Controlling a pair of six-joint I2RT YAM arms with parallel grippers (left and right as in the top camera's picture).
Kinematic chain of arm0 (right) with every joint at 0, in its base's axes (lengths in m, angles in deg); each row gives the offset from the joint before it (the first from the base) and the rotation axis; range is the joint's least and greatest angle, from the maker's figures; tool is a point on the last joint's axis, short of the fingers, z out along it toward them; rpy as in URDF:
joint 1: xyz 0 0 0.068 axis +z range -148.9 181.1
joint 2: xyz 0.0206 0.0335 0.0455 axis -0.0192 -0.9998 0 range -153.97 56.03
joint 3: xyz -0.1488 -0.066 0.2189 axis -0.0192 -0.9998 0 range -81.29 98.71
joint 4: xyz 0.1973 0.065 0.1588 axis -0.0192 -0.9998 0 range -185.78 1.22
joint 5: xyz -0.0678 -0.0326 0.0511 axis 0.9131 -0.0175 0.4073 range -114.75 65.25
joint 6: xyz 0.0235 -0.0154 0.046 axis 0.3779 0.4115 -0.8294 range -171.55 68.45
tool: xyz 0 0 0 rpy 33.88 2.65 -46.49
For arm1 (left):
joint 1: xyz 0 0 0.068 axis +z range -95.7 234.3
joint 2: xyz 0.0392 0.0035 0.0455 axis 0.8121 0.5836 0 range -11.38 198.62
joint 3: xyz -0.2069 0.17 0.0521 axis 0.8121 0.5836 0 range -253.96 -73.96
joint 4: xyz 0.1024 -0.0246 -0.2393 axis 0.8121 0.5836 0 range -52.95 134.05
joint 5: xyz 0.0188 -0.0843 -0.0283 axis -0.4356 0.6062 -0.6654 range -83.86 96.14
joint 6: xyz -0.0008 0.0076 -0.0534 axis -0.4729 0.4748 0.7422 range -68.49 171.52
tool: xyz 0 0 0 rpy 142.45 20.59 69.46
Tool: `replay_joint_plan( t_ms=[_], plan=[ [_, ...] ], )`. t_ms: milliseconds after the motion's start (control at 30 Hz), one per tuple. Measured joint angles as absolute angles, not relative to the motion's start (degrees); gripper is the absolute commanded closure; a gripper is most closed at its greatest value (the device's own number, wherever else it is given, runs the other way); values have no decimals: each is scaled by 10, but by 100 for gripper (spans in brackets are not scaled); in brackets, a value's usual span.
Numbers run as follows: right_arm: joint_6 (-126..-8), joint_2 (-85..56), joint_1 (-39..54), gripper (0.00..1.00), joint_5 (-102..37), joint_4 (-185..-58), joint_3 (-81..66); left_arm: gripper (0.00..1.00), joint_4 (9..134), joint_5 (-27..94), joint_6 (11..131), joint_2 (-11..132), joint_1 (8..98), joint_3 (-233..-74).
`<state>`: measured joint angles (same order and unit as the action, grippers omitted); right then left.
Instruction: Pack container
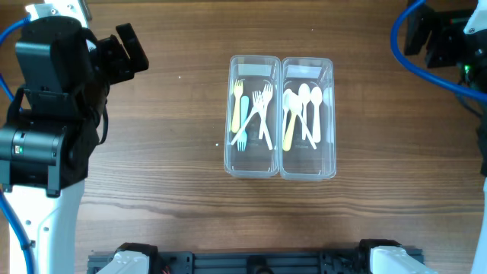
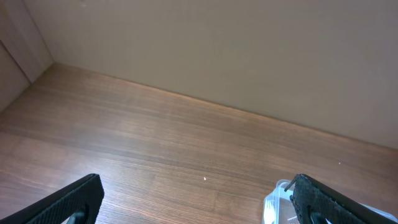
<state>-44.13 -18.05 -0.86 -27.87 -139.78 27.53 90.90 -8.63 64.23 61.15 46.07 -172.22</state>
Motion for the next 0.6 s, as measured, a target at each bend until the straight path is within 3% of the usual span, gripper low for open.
replay_joint_plan(
  t_ms=[600],
  plan=[
    [-433,-153,-9,0,-277,-1364,275,0,909,-86,642,612,461,-1722]
  ],
)
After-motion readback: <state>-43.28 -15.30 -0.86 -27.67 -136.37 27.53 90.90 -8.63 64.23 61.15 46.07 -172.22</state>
